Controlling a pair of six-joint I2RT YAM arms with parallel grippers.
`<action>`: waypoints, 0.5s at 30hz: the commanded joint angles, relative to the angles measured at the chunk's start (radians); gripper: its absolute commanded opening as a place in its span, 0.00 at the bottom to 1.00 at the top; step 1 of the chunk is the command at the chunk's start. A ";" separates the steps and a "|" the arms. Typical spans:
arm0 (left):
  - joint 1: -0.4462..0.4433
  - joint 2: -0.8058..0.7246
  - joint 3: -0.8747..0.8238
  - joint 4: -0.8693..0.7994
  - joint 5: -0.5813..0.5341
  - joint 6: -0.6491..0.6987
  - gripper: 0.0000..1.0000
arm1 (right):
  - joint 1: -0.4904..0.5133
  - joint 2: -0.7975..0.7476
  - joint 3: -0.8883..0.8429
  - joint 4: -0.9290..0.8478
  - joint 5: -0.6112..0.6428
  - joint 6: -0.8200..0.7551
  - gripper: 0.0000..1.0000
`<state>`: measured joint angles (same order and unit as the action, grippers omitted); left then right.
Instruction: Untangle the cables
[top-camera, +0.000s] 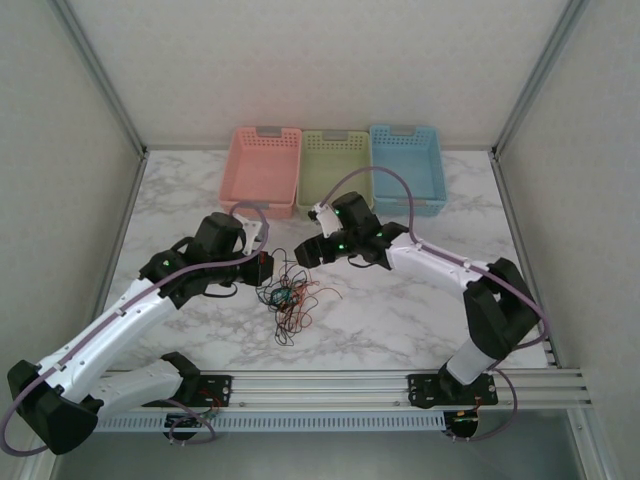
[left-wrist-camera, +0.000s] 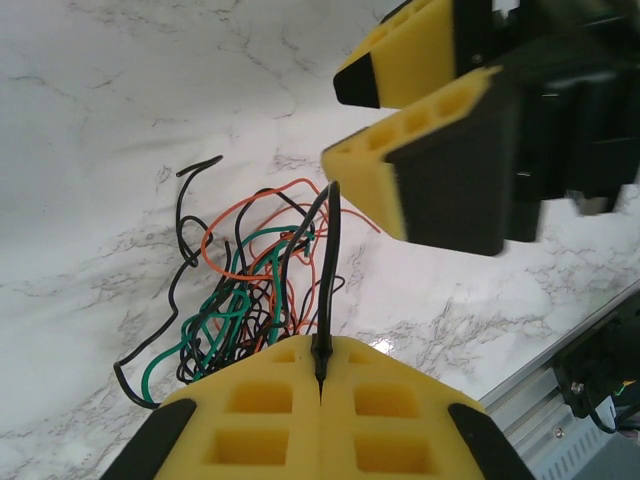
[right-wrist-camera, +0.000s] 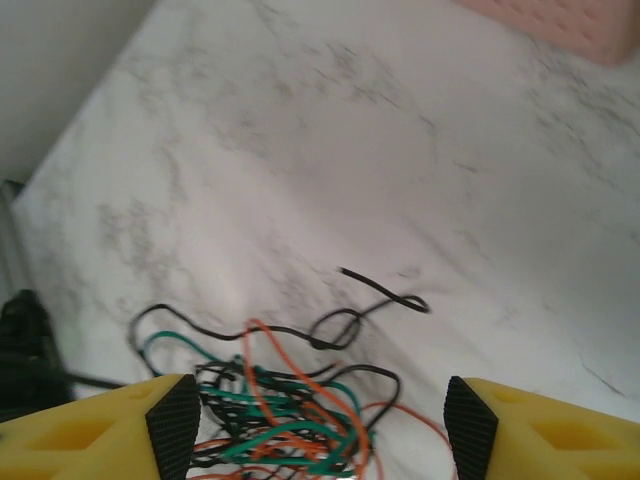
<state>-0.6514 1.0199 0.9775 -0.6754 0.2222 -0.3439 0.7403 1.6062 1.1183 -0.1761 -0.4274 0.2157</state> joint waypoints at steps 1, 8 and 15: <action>-0.007 -0.019 -0.008 -0.009 -0.021 -0.003 0.00 | 0.014 0.045 -0.005 -0.055 -0.079 -0.038 0.67; -0.007 -0.023 -0.008 -0.008 -0.015 -0.001 0.00 | 0.051 0.098 0.020 -0.082 -0.046 -0.062 0.65; -0.007 -0.025 -0.006 -0.012 -0.021 0.001 0.00 | 0.057 0.119 0.035 -0.111 -0.045 -0.077 0.53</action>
<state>-0.6514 1.0187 0.9775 -0.6762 0.2214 -0.3435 0.7910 1.7172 1.1221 -0.2588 -0.4660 0.1596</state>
